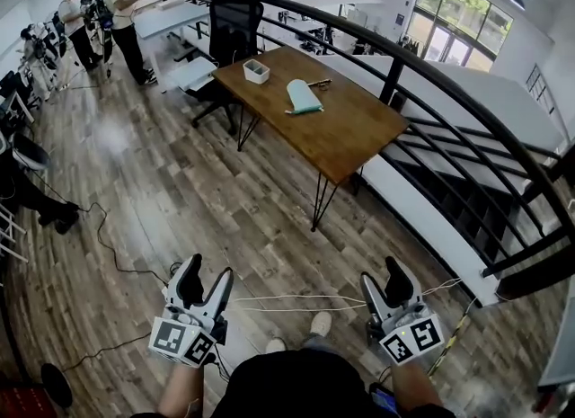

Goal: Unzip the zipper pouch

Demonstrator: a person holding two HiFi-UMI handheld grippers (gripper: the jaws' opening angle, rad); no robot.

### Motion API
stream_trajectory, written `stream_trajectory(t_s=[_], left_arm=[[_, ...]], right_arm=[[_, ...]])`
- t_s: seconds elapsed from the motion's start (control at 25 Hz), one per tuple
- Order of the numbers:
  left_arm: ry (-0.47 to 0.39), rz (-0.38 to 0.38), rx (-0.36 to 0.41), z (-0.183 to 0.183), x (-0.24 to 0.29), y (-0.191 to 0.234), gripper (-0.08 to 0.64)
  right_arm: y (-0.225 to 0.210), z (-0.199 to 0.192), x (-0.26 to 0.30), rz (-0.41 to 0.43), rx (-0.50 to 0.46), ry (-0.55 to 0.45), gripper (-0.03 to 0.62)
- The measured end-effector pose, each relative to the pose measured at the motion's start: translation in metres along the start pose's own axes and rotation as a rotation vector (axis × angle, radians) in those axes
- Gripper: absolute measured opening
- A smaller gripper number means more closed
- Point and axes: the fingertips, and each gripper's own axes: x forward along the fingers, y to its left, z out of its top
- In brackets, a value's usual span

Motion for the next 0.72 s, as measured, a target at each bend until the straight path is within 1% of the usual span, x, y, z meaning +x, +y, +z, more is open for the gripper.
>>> stream_trajectory(t_s=[0.24,0.4,0.56,0.72], left_arm=[[-0.013,0.037,0.005,-0.001,0.034,0.018,0.284],[-0.020,0.061,0.017,0.001,0.075,0.024,0.285],[-0.031,0.080,0.038,0.005,0.123,0.026,0.287],[-0.041,0.098,0.035,0.006,0.166,0.023,0.287]], right_arm=[[-0.030,-0.005,0.044,0.026,-0.013,-0.004,0.245],[-0.068,-0.006,0.082,0.045,-0.001,-0.005,0.245],[-0.108,0.006,0.122,0.076,-0.019,-0.017,0.244],[-0.147,0.015,0.147,0.088,-0.019,-0.030,0.242]])
